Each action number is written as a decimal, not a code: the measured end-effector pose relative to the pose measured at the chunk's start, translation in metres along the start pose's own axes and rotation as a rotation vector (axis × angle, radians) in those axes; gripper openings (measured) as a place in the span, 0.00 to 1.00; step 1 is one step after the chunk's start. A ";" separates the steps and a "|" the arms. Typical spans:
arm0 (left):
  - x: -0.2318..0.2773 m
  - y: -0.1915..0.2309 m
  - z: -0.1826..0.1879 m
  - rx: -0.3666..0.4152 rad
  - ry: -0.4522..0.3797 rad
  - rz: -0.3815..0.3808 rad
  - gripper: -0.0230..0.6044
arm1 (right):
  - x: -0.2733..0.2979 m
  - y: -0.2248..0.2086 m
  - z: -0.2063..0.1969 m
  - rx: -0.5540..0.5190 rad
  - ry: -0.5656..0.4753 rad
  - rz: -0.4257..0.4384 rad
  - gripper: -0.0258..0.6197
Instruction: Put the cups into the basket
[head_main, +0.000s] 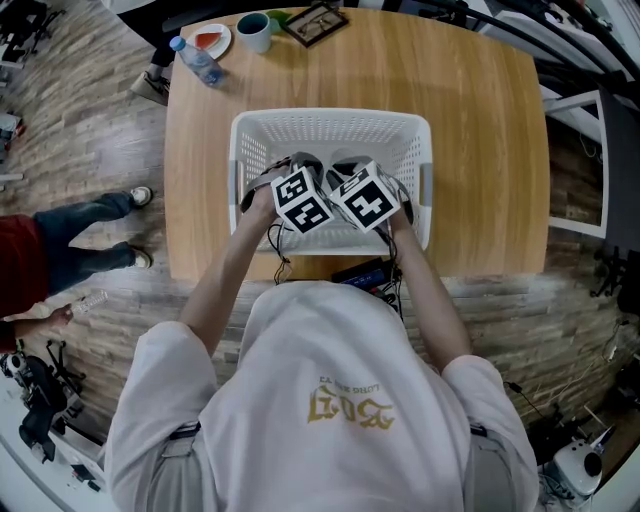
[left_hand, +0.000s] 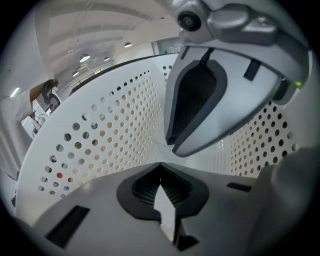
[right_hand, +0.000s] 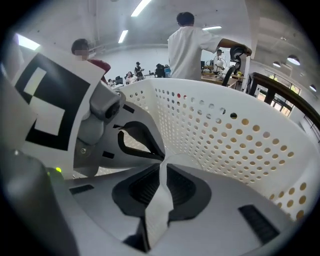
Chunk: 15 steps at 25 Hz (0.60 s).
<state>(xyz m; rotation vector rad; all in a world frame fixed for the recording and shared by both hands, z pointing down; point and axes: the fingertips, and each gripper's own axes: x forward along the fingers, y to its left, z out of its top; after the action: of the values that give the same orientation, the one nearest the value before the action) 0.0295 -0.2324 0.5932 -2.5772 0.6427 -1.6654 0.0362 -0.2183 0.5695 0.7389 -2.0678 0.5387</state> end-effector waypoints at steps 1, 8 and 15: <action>-0.003 0.001 0.002 -0.011 -0.010 0.001 0.05 | 0.000 0.000 0.002 0.010 -0.012 0.005 0.09; -0.012 0.004 0.005 -0.053 -0.044 0.013 0.05 | -0.003 0.002 0.004 0.021 -0.020 0.011 0.10; -0.026 0.008 0.014 -0.132 -0.101 -0.011 0.05 | -0.008 -0.003 0.005 0.068 -0.066 0.005 0.10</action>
<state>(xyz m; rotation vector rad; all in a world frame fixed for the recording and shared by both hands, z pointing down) 0.0299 -0.2335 0.5631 -2.7385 0.7579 -1.5335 0.0391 -0.2216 0.5604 0.8006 -2.1216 0.5978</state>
